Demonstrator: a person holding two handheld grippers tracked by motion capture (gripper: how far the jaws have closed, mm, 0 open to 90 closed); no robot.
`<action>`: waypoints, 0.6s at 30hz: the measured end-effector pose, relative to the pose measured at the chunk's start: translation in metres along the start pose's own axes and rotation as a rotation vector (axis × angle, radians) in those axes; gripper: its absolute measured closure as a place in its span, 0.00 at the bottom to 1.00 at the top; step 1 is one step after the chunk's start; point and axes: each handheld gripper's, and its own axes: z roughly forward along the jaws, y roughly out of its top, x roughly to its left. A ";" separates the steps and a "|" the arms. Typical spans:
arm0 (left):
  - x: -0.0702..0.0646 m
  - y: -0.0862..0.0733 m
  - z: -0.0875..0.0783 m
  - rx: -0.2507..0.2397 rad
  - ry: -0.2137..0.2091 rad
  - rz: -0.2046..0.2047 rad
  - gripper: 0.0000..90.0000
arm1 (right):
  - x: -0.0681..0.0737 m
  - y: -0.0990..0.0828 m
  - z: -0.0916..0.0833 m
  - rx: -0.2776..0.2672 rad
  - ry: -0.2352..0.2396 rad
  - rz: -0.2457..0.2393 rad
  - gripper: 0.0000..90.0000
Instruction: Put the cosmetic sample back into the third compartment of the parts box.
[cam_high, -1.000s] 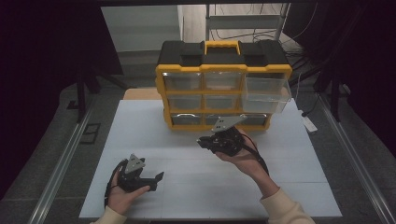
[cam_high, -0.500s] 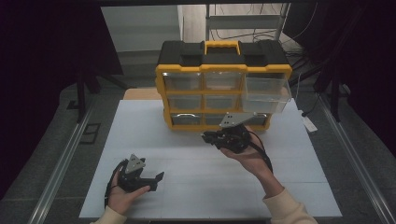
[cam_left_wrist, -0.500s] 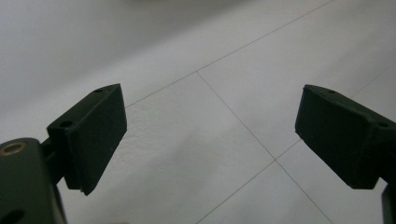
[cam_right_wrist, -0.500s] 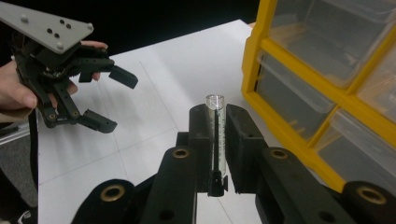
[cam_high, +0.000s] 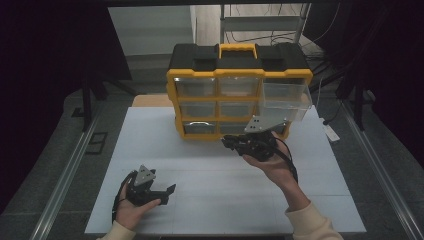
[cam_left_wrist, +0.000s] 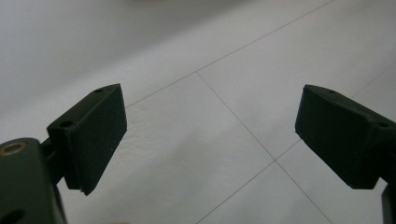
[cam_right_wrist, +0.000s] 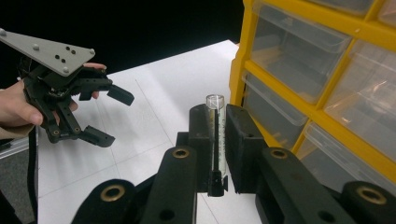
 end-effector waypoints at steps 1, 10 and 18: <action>0.000 0.000 0.000 -0.001 0.000 0.000 0.11 | 0.000 0.000 -0.001 -0.004 -0.001 -0.001 0.90; 0.000 0.000 0.000 -0.001 0.000 -0.001 0.11 | -0.003 0.005 -0.014 -0.044 -0.013 0.008 0.90; 0.000 0.000 0.000 0.003 -0.002 0.002 0.11 | -0.008 0.009 -0.033 -0.096 -0.037 0.015 0.90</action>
